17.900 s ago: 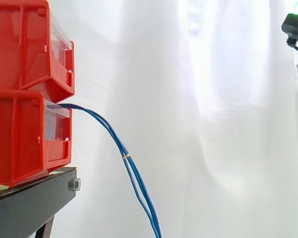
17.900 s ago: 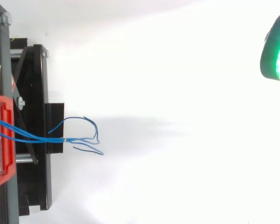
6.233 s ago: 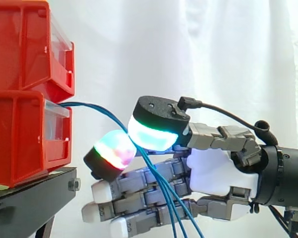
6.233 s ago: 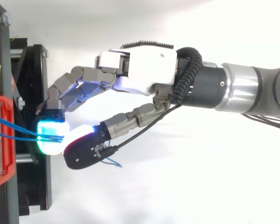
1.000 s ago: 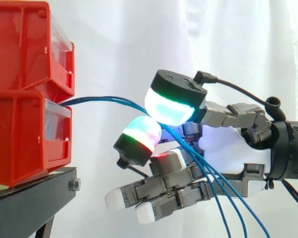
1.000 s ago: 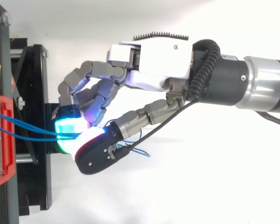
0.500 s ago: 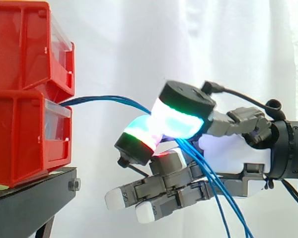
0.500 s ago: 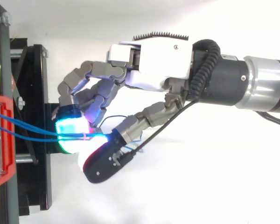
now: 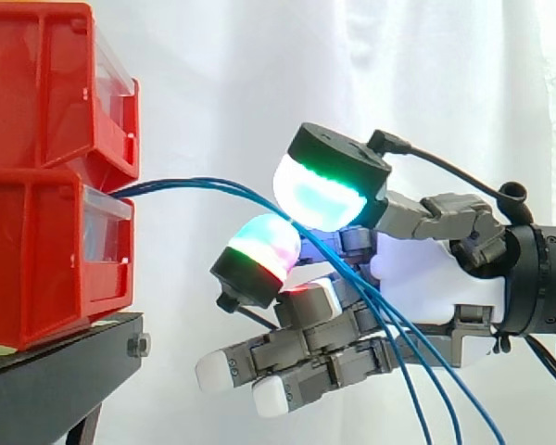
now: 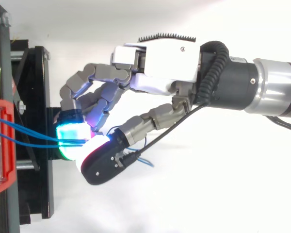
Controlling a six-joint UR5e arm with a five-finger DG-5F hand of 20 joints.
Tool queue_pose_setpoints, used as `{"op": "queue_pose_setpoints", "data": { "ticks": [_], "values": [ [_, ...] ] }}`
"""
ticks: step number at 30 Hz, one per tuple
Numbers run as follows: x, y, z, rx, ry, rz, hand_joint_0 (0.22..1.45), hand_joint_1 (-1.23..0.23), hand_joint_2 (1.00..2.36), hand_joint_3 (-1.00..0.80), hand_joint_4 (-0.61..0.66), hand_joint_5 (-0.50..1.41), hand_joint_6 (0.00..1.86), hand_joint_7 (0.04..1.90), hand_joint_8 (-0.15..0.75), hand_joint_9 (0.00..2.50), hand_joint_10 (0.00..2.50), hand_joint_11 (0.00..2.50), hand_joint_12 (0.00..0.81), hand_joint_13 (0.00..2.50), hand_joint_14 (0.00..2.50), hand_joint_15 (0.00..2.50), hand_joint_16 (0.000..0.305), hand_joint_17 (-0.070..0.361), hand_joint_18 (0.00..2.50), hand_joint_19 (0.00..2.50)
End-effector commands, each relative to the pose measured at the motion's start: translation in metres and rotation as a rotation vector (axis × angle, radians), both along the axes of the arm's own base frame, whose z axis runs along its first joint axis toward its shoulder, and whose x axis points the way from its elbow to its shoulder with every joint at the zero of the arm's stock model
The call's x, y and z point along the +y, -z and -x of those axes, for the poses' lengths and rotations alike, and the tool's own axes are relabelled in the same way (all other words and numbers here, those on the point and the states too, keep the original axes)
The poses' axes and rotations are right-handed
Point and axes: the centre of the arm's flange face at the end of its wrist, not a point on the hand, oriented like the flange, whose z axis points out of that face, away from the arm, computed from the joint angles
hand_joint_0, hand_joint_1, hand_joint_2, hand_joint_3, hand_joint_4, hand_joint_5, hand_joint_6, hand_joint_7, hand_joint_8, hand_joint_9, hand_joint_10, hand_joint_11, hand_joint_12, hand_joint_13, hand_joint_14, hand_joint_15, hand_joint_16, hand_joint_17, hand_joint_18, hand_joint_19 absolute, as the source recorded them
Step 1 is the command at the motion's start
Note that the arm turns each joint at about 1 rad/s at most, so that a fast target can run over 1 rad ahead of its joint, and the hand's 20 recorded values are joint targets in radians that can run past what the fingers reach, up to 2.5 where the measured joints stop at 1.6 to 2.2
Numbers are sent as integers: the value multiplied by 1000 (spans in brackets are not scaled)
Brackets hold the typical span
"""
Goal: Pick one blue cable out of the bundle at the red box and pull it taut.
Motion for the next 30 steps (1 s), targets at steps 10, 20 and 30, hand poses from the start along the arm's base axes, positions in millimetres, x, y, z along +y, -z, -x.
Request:
{"op": "queue_pose_setpoints", "data": {
  "ticks": [10,20,30],
  "values": [
    [0,0,0,1,-1,1,639,-789,1012,-336,175,-111,926,1057,447,1156,12,1183,446,639,8,194,52,117,637,369],
    [0,0,0,0,-1,1,825,-913,1001,-482,20,-134,944,1392,416,1126,9,1202,451,681,11,237,52,117,636,303],
    [0,0,0,-1,-3,0,826,-894,1000,-500,-69,-153,961,1350,398,1057,12,1177,456,665,9,227,54,122,648,262]
  ]
}}
